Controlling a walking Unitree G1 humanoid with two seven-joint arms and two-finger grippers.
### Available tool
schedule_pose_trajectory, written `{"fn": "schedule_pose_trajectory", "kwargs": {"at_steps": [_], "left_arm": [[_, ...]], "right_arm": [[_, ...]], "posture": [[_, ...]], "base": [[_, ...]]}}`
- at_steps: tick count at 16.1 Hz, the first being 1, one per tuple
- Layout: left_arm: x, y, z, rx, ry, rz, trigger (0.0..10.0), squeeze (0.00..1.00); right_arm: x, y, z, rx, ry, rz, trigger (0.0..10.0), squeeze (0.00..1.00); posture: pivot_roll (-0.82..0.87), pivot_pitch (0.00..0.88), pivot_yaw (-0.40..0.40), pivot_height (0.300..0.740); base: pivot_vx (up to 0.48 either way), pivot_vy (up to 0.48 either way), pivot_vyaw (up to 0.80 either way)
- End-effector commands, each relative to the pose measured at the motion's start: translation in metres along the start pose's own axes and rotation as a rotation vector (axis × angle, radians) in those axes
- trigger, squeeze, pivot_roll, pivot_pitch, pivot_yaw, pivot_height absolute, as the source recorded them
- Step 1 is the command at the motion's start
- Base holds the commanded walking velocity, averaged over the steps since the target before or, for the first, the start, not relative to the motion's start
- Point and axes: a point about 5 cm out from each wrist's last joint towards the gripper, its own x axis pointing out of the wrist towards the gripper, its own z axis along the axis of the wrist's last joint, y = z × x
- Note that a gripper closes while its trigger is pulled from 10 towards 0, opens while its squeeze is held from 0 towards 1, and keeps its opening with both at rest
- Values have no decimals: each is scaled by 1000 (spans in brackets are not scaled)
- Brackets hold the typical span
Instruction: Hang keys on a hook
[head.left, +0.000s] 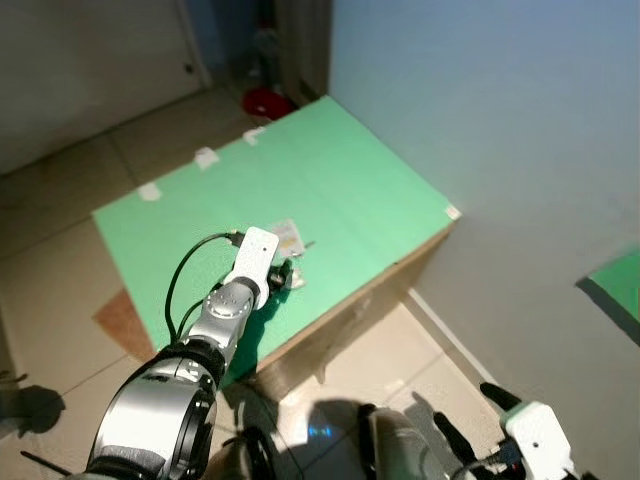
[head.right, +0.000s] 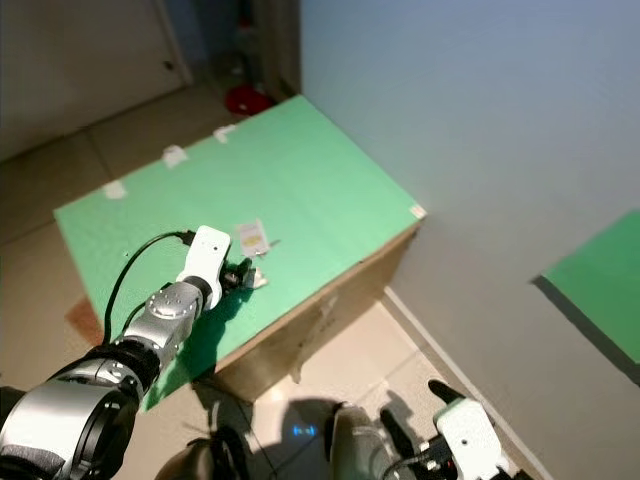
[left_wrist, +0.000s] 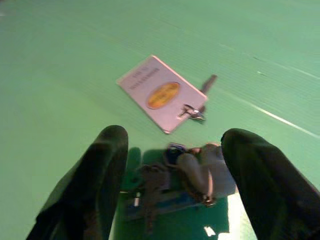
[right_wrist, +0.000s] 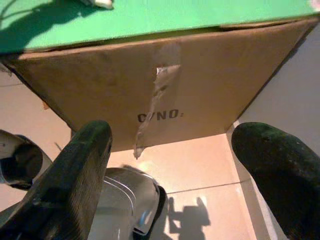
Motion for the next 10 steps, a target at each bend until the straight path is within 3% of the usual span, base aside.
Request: {"fn": "schedule_pose_trajectory", "kwargs": {"at_steps": [1, 3, 7, 10], "left_arm": [[0, 0, -3, 4, 34, 5, 10000, 0], [-1, 3, -6, 4, 49, 55, 10000, 0], [-2, 6, -10, 8, 63, 43, 10000, 0], [-1, 5, -6, 14, 57, 29, 10000, 0]], "right_arm": [[-8, -6, 3, 1, 9, -13, 10000, 0], [-16, -10, 8, -1, 19, -26, 10000, 0], [-33, -14, 22, -1, 27, -47, 10000, 0], [-40, -7, 34, 11, 18, -48, 10000, 0]], "posture": [[-540, 322, 15, 740], [-556, 349, 4, 740], [-580, 402, -9, 740], [-594, 432, -17, 740]], "base": [[0, 0, 0], [0, 0, 0], [0, 0, 0], [0, 0, 0]]}}
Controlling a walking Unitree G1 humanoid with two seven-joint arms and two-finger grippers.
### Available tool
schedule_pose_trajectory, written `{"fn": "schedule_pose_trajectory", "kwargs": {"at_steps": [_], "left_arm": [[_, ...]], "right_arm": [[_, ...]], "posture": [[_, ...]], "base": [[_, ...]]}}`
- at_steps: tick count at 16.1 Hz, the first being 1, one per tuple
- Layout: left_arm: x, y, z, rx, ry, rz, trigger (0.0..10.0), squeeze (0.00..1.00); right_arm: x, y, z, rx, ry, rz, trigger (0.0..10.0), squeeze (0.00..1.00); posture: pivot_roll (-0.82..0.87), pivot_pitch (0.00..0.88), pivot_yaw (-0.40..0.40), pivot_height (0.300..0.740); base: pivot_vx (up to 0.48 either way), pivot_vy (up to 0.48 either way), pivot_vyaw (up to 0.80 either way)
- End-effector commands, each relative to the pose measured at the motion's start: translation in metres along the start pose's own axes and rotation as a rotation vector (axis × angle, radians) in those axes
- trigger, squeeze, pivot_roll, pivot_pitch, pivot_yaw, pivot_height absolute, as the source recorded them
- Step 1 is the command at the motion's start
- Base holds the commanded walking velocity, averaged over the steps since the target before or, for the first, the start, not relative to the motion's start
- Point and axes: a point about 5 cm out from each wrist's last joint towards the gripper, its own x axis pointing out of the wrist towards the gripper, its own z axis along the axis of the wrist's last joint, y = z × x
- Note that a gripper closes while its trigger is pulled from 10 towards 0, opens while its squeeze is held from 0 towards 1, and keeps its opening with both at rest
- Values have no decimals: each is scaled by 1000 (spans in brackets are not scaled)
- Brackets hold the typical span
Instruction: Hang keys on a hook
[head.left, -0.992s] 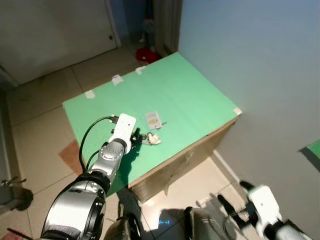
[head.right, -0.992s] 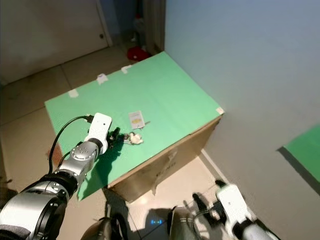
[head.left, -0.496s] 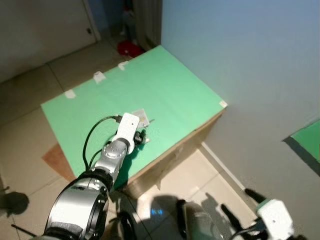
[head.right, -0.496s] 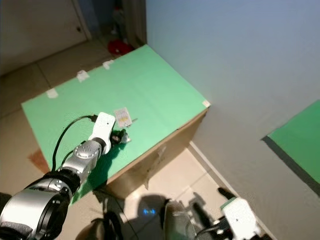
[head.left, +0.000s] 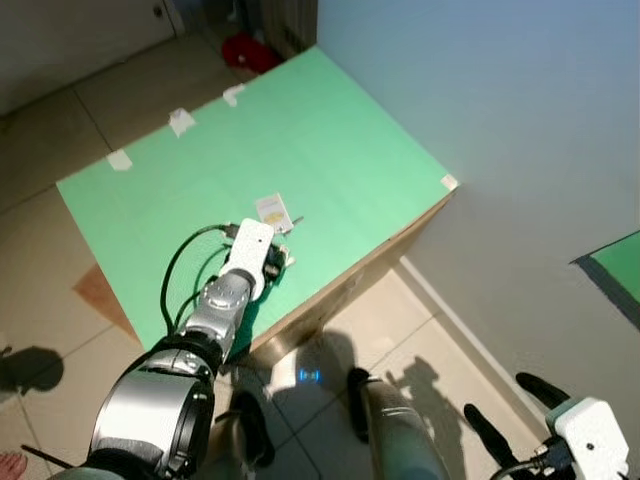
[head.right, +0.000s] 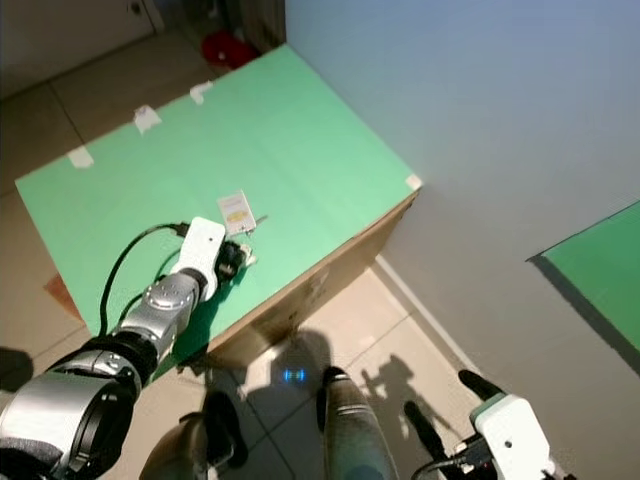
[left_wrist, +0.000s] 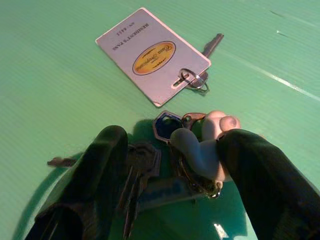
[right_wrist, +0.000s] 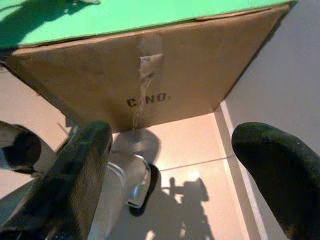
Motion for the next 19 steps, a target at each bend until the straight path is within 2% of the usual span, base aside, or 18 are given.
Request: {"fn": "schedule_pose_trajectory", "kwargs": {"at_steps": [1, 3, 5, 8, 11, 14, 16, 17, 18, 19], "left_arm": [[-4, -4, -17, -2, 72, -19, 10000, 0], [-3, -10, -18, -16, 76, -48, 10000, 0], [-1, -15, -9, -18, 42, -71, 10000, 0], [1, -11, 2, 3, -10, -49, 10000, 0], [0, -18, -4, -7, 9, -74, 10000, 0], [-1, -26, -11, -82, 48, -104, 10000, 0], [-2, -34, -17, -100, 78, -139, 10000, 0], [-5, -41, -30, -123, 153, -169, 3216, 0], [-7, -42, -34, -140, 176, -172, 0, 0], [-8, -42, -40, -151, 207, -159, 0, 0]], "right_arm": [[-7, 4, -3, 32, 34, -3, 10000, 0], [-11, 8, -5, 49, 55, -4, 10000, 0], [-10, 9, -5, 58, 59, -10, 10000, 0], [-7, 13, -5, 69, 61, -17, 10000, 0], [-7, 16, -4, 75, 62, -13, 10000, 0], [-11, 18, -3, 78, 73, -4, 10000, 0], [-11, 17, -5, 80, 74, -6, 10000, 0], [-7, 18, -4, 82, 68, 0, 10000, 0], [-7, 18, -4, 83, 66, 1, 10000, 0], [-6, 18, -4, 83, 64, 4, 10000, 0]], "posture": [[-596, 437, -16, 740], [-594, 443, -9, 740], [-594, 442, 0, 740], [-586, 437, 7, 740], [-595, 445, -1, 740], [-605, 452, -11, 740], [-593, 450, -8, 740], [-585, 447, -6, 740], [-581, 447, -6, 740], [-580, 447, -6, 740]], "base": [[0, 0, 0], [0, 0, 0], [0, 0, 0], [0, 0, 0], [0, 0, 0], [0, 0, 0], [0, 0, 0], [0, 0, 0], [0, 0, 0], [0, 0, 0]]}}
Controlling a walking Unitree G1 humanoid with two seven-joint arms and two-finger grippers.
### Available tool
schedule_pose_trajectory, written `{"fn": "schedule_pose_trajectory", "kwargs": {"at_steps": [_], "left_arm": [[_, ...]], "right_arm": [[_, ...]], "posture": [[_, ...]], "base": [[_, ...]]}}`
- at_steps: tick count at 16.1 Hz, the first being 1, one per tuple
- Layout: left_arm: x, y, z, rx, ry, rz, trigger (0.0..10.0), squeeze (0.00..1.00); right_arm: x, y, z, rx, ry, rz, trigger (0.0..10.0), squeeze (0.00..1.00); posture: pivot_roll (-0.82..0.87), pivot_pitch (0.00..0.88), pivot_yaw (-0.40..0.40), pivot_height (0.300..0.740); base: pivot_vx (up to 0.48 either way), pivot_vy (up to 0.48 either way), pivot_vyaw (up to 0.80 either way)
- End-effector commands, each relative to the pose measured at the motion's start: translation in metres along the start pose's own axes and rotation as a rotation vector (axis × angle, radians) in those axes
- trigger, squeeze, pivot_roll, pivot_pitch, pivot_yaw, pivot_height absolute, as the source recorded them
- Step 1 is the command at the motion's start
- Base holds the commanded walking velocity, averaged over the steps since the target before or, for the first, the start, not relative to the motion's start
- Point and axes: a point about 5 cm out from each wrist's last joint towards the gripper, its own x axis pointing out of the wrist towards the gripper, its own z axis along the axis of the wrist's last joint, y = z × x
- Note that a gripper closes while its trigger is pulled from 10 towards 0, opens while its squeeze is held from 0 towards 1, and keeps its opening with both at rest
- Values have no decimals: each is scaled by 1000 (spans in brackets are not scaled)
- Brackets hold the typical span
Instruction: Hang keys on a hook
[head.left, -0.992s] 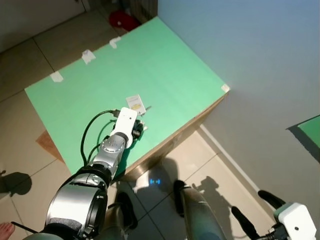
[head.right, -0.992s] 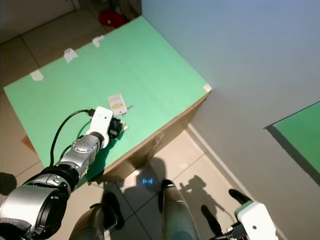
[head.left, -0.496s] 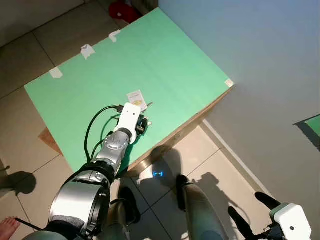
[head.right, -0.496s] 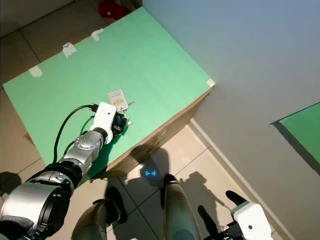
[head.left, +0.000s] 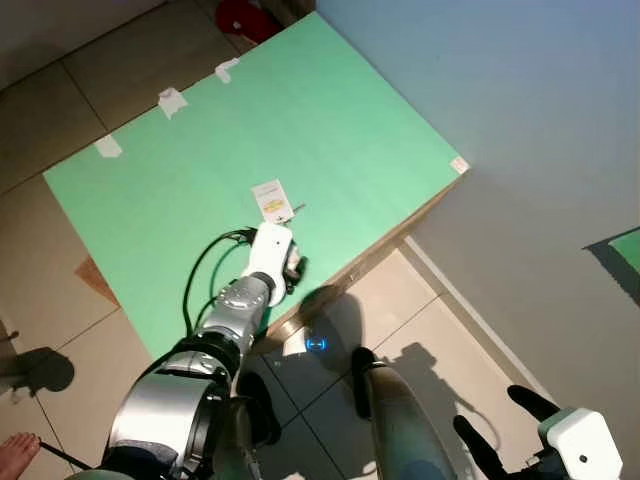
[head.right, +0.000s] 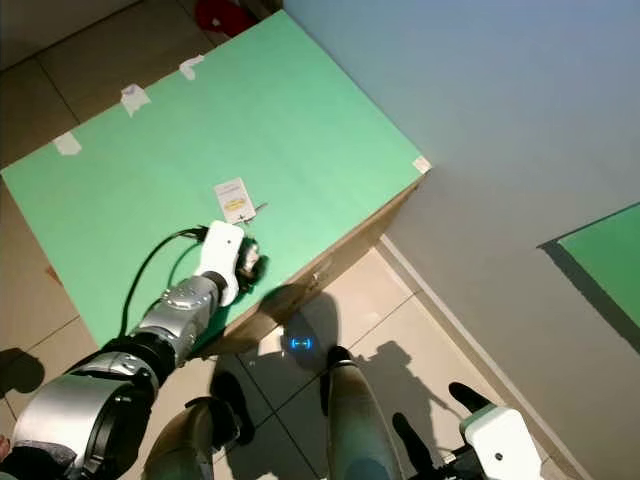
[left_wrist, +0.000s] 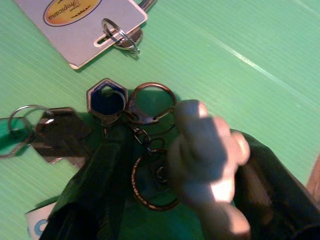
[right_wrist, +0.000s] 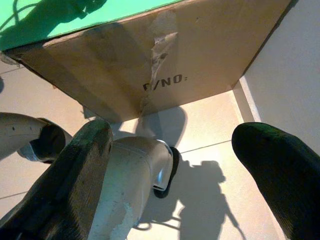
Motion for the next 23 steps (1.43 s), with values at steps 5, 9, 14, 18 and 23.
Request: {"fn": "schedule_pose_trajectory", "kwargs": {"at_steps": [5, 9, 14, 18, 23], "left_arm": [[-9, 5, -36, -29, 124, 43, 0, 0], [-8, 11, -21, -51, 15, 63, 0, 0], [-7, 12, 4, -76, -167, 32, 0, 0], [-9, 15, 24, -48, -284, 5, 0, 0], [-15, 24, 66, 15, -440, -13, 0, 0]], "right_arm": [[0, -5, -16, 24, 51, -4, 10000, 0], [9, -9, -26, 30, 47, 0, 10000, 0], [21, -7, -31, 28, 32, 21, 10000, 0], [62, -7, -19, 32, -47, 28, 10000, 0], [117, -2, -2, 48, -148, 33, 10000, 0]], "posture": [[-570, 438, 2, 740], [-534, 417, 11, 740], [-491, 374, 25, 740], [-411, 290, 71, 740], [-323, 164, 125, 740]], "base": [[0, 0, 0], [0, 0, 0], [0, 0, 0], [0, 0, 0], [0, 0, 0]]}}
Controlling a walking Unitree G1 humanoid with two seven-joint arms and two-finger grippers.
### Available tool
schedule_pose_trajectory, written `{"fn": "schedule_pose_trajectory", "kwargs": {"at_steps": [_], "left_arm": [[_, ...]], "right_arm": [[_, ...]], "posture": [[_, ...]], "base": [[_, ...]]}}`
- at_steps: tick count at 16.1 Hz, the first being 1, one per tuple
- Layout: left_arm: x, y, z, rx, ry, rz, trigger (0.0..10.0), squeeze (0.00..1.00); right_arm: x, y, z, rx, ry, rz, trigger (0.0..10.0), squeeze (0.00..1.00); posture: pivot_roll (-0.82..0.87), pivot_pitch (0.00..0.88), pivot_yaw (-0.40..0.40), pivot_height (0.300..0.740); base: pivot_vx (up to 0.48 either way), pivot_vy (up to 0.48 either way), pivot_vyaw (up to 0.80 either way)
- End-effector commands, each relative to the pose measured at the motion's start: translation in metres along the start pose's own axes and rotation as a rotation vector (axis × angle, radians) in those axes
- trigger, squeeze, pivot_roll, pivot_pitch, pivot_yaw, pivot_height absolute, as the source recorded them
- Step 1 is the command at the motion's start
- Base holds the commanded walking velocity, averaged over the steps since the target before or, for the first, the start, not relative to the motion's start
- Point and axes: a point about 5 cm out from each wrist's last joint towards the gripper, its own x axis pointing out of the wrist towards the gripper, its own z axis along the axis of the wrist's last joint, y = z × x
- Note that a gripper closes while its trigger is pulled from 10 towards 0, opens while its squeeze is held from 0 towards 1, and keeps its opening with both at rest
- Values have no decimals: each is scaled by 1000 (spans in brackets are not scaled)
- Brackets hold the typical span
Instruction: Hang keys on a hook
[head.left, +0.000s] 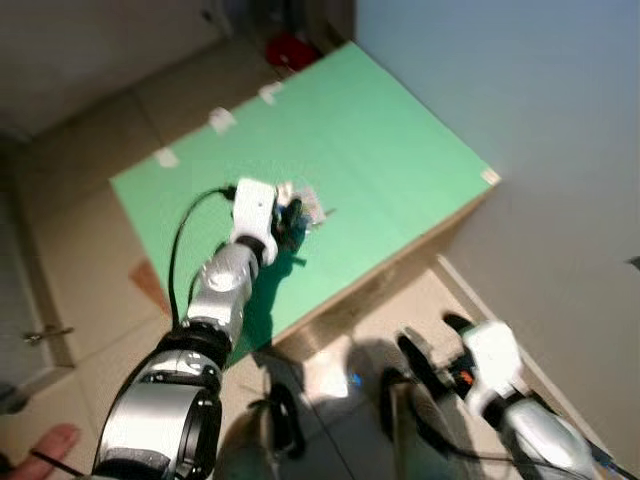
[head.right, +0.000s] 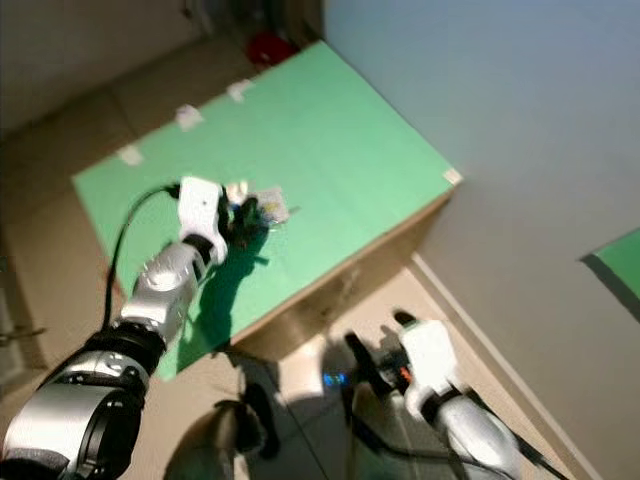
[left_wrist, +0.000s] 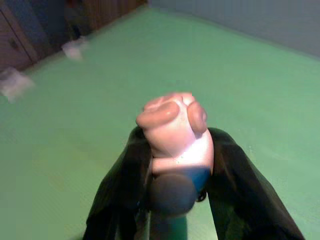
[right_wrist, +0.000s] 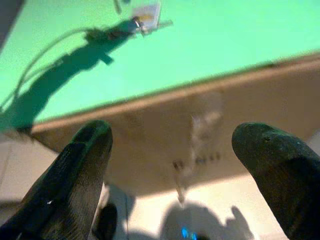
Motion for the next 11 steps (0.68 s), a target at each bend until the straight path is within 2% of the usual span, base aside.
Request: {"fn": "schedule_pose_trajectory", "kwargs": {"at_steps": [1, 3, 5, 8, 11], "left_arm": [[0, 8, 8, 2, -21, 11, 0, 0], [3, 21, 23, 43, -44, 31, 0, 0], [4, 29, 31, 49, -50, 47, 0, 0], [5, 31, 45, 64, -86, 35, 0, 0], [0, 31, 35, 50, -63, 47, 0, 0]], "right_arm": [[3, 4, -9, 14, 25, -1, 10000, 0], [27, 1, 3, 35, -33, -27, 10000, 0], [42, -3, 10, 34, -70, -47, 10000, 0], [52, -5, 11, 34, -82, -65, 10000, 0], [55, -5, 11, 27, -86, -65, 10000, 0]], "posture": [[-308, 141, 132, 740], [-288, 103, 144, 740], [-271, 77, 156, 740], [-254, 60, 158, 740], [-250, 58, 145, 740]], "base": [[0, 0, 0], [0, 0, 0], [0, 0, 0], [0, 0, 0], [0, 0, 0]]}}
